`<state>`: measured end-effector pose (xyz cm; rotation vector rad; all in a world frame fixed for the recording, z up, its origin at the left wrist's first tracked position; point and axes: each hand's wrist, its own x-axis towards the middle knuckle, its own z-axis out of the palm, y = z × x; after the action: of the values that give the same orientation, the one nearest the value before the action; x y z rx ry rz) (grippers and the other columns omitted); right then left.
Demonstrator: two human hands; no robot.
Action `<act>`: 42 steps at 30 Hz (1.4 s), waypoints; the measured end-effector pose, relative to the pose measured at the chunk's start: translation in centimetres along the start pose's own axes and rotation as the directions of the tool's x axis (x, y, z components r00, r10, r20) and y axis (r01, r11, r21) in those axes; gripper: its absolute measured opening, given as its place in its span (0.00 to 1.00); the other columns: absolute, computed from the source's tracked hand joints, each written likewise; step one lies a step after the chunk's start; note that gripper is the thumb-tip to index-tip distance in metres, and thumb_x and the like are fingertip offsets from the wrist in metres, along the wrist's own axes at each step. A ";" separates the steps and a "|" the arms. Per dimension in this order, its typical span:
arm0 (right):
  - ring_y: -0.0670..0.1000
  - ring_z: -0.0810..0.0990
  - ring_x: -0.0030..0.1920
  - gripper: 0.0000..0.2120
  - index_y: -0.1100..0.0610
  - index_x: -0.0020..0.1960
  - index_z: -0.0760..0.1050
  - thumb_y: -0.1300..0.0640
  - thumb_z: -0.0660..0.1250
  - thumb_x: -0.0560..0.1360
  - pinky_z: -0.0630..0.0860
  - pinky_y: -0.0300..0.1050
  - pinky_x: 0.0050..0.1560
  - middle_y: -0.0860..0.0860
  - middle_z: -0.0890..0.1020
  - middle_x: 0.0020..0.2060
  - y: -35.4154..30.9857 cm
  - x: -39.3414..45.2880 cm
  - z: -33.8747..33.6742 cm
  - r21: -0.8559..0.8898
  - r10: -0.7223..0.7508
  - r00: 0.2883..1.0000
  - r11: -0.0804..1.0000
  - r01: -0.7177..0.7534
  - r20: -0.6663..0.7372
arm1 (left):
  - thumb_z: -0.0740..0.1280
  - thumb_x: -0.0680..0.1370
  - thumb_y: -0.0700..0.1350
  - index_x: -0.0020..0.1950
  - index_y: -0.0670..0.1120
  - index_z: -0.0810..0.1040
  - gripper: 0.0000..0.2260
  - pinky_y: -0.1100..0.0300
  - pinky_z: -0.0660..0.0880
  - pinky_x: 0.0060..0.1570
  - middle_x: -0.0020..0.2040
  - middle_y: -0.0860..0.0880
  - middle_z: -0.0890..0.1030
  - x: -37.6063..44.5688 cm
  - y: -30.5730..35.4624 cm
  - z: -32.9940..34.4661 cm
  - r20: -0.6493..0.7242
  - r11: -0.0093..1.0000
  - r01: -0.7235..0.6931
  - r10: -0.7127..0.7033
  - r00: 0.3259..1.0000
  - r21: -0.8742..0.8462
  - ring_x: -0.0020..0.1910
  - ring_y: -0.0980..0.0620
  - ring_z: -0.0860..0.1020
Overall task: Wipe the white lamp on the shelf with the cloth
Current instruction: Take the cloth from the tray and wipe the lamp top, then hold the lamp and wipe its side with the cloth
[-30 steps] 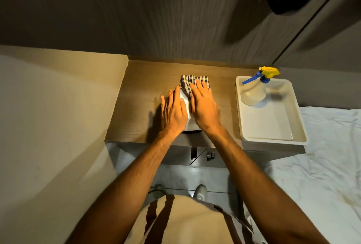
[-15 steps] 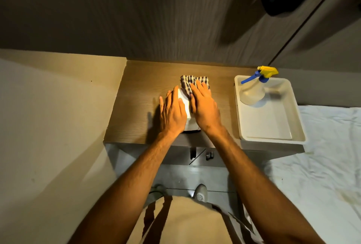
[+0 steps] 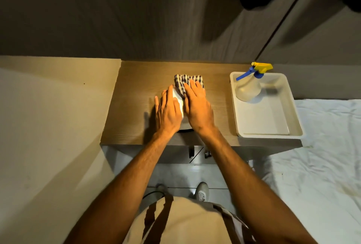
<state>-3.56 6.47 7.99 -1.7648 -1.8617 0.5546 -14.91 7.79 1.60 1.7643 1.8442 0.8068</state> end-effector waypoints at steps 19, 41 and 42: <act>0.55 0.54 0.84 0.28 0.55 0.82 0.61 0.49 0.53 0.83 0.60 0.54 0.83 0.54 0.62 0.82 -0.2 -4.1 1.1 0.009 -0.006 0.999 1.000 0.006 -0.042 | 0.44 0.83 0.51 0.83 0.45 0.56 0.28 0.45 0.41 0.84 0.83 0.46 0.62 0.1 -0.4 0.2 0.023 0.999 0.004 -0.005 1.000 0.043 0.84 0.48 0.56; 0.53 0.79 0.63 0.20 0.53 0.76 0.71 0.50 0.57 0.86 0.77 0.48 0.65 0.55 0.78 0.70 10.1 -2.5 2.0 0.857 0.695 0.661 0.126 -0.500 0.283 | 0.50 0.84 0.52 0.79 0.45 0.65 0.25 0.42 0.42 0.82 0.81 0.41 0.64 2.0 4.7 -1.4 0.087 0.935 -0.110 0.086 0.993 0.338 0.84 0.42 0.53; 0.53 0.79 0.64 0.20 0.53 0.76 0.71 0.51 0.57 0.86 0.77 0.49 0.67 0.55 0.78 0.71 9.6 -2.8 2.4 0.860 0.693 0.664 0.123 -0.495 0.282 | 0.51 0.85 0.52 0.80 0.46 0.65 0.24 0.41 0.43 0.83 0.81 0.42 0.64 2.3 5.0 -0.8 0.130 0.922 -0.135 0.094 0.987 0.364 0.84 0.42 0.53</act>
<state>2.61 4.46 -0.06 -1.5399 -0.2848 1.3336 -12.03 10.00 5.81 2.1187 1.9283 0.4034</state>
